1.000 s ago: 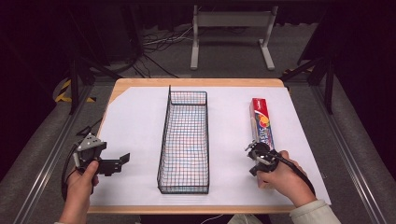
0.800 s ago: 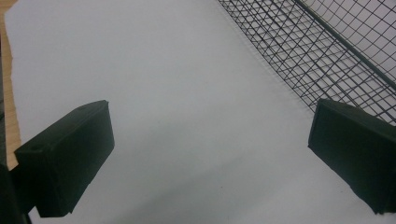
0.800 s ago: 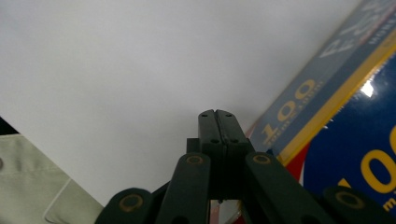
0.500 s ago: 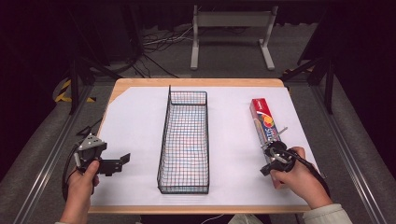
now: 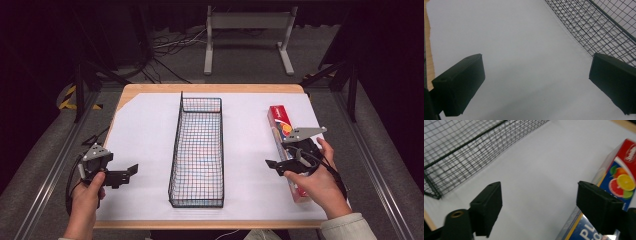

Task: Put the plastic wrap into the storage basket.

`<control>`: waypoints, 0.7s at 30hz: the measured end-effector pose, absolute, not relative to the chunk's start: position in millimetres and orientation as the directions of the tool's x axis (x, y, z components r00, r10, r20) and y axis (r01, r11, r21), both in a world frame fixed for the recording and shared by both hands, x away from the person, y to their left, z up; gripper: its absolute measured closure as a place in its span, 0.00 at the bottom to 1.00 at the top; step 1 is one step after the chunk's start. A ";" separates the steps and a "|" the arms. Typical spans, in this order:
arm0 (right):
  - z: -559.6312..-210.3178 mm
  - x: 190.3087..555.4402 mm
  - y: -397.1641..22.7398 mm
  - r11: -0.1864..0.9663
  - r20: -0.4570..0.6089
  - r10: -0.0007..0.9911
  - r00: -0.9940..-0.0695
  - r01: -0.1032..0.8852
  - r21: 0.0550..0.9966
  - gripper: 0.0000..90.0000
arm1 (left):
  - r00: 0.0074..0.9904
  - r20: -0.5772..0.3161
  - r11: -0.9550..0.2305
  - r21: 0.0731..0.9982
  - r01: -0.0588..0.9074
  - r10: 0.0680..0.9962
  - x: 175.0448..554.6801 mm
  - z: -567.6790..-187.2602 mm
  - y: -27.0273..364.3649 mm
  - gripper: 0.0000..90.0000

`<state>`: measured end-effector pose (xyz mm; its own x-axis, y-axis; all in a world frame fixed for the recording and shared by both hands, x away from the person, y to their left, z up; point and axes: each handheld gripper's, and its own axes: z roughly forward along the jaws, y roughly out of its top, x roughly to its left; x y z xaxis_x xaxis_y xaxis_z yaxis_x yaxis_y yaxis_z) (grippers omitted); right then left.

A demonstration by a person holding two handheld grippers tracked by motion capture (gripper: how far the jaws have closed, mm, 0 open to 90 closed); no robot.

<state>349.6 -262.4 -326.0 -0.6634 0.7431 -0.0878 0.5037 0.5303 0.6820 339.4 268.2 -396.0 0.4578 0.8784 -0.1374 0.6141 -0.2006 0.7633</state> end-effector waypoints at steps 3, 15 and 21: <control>-322.0 351.6 -263.1 0.508 -0.110 0.773 -0.625 0.505 0.698 0.19 | 0.457 -0.138 -0.200 0.763 0.615 0.879 339.4 -396.1 268.0 0.01; -315.0 376.2 -279.0 0.402 -0.149 0.867 -0.476 0.492 0.772 0.10 | 0.455 -0.128 -0.206 0.763 0.613 0.881 340.4 -397.1 269.5 0.01; -316.0 388.8 -280.3 0.373 -0.140 0.895 -0.423 0.540 0.755 0.13 | 0.452 -0.131 -0.202 0.763 0.615 0.882 340.6 -397.2 269.8 0.01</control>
